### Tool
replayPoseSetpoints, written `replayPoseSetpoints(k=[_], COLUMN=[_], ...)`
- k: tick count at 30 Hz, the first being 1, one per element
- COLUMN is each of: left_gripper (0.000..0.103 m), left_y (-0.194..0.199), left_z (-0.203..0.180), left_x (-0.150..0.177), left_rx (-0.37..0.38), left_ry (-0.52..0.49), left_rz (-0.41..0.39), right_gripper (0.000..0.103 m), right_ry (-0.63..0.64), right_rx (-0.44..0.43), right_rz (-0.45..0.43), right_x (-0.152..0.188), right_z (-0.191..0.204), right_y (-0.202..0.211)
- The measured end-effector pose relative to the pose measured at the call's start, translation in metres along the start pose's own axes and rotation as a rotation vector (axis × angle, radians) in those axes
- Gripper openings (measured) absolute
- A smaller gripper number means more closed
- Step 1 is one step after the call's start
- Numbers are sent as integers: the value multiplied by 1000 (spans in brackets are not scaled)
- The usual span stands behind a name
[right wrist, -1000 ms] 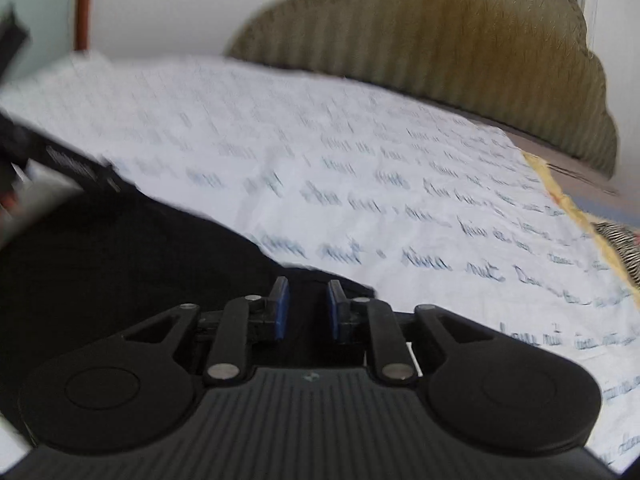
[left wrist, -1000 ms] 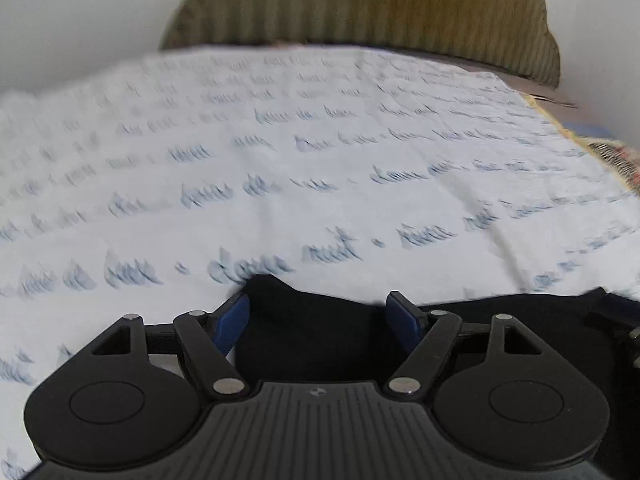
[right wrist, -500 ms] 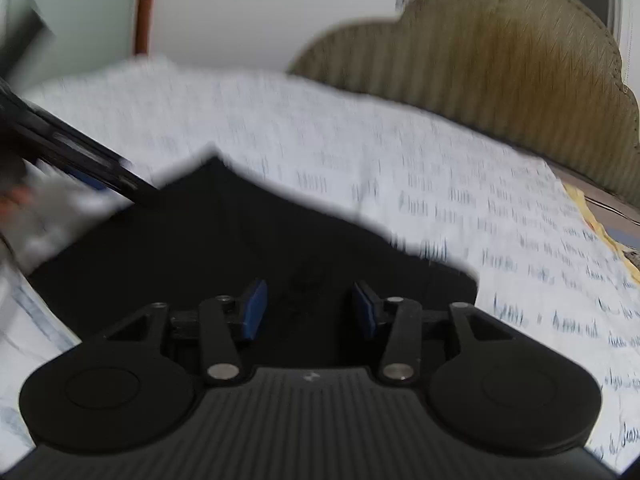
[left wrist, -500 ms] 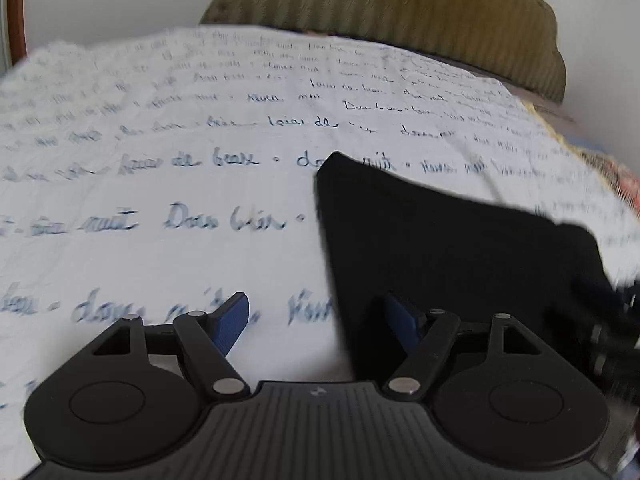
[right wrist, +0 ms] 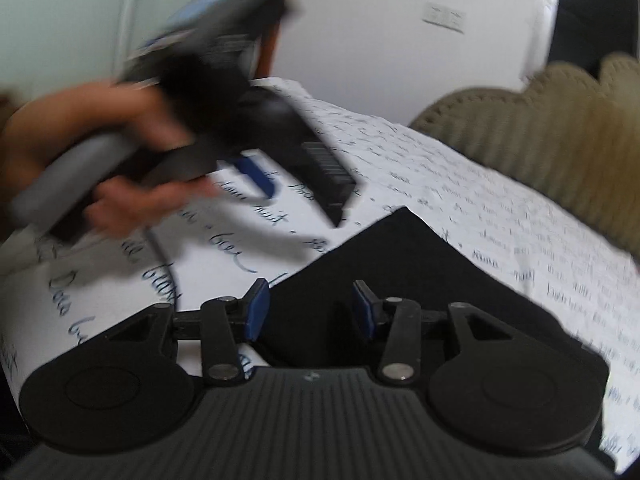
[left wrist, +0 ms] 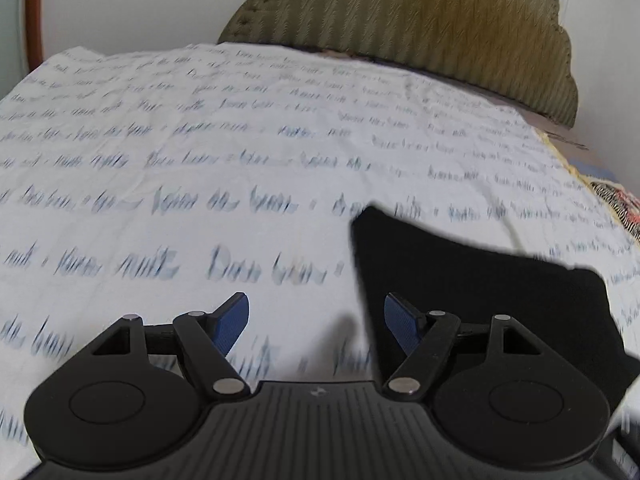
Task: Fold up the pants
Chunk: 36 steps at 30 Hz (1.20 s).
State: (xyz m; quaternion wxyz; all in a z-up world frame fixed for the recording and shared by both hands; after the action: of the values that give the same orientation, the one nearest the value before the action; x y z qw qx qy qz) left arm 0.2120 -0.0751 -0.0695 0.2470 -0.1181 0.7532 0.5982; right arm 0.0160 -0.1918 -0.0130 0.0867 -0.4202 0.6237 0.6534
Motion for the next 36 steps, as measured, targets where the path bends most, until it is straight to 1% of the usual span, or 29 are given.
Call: replayPoseSetpoints(k=[2, 5, 6, 7, 8, 10, 12, 15, 16, 17, 18, 19, 20, 21, 23, 26, 28, 32, 36], left_gripper=[81, 81, 82, 86, 91, 95, 95, 95, 91, 67, 50, 40, 33, 29, 18, 10, 9, 7, 7], left_y=[-18, -48, -55, -60, -62, -64, -64, -66, -66, -65, -65, -65, -65, -65, -65, -63, -59, -44, -28], left_z=[-8, -14, -15, -15, -16, -19, -19, -19, -21, -22, -24, -25, -23, -21, -16, -7, -3, -1, 18], left_x=[-17, -31, -34, -34, -35, -35, -35, -37, -38, -39, -39, -40, -40, -40, -40, -39, -39, -38, -39], left_rx=[25, 71, 86, 88, 91, 100, 117, 154, 163, 185, 220, 248, 254, 265, 297, 344, 357, 315, 276], left_ry=[-18, -6, 0, 4, 3, -1, 8, 24, 24, 22, 13, 14, 28, 35, 57, 108, 125, 88, 91], left_rz=[25, 90, 96, 90, 76, 58, 39, 19, 17, 16, 22, 38, 39, 41, 38, 33, 20, -26, -58], right_gripper=[44, 44, 45, 48, 49, 51, 51, 49, 38, 25, 25, 22, 21, 20, 19, 18, 17, 16, 15], right_ry=[41, 83, 97, 113, 133, 200, 291, 397, 418, 438, 445, 451, 460, 457, 427, 373, 322, 249, 224], right_rx=[-3, 5, -1, 2, 22, 72, 117, 218, 245, 259, 271, 289, 307, 315, 303, 283, 258, 211, 165], right_rz=[10, 33, 47, 55, 59, 75, 79, 43, 30, 17, 16, 15, 11, 8, 7, 1, -5, -18, -35], right_x=[2, 9, 11, 12, 13, 15, 17, 17, 16, 17, 17, 18, 19, 19, 18, 14, 9, -2, -14], right_z=[5, 12, 14, 16, 19, 28, 39, 55, 59, 64, 67, 69, 72, 73, 73, 70, 65, 60, 60], right_y=[3, 3, 3, 3, 3, -3, -6, -12, -14, -17, -20, -23, -24, -24, -21, -16, -13, -5, -3])
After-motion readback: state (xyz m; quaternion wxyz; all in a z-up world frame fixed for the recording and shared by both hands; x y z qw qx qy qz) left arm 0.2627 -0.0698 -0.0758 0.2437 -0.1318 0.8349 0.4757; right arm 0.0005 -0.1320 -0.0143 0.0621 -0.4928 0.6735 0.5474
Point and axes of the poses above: each gripper's, at about its wrist camera, not at the fingertips, and y roughly against the way its jaws point, z to its left, x to its underside, the point moved 5 cm from there along -y, roughly the way its jaws point, and after that the axes turned 14 degrees about z, right-handed, at the moved point
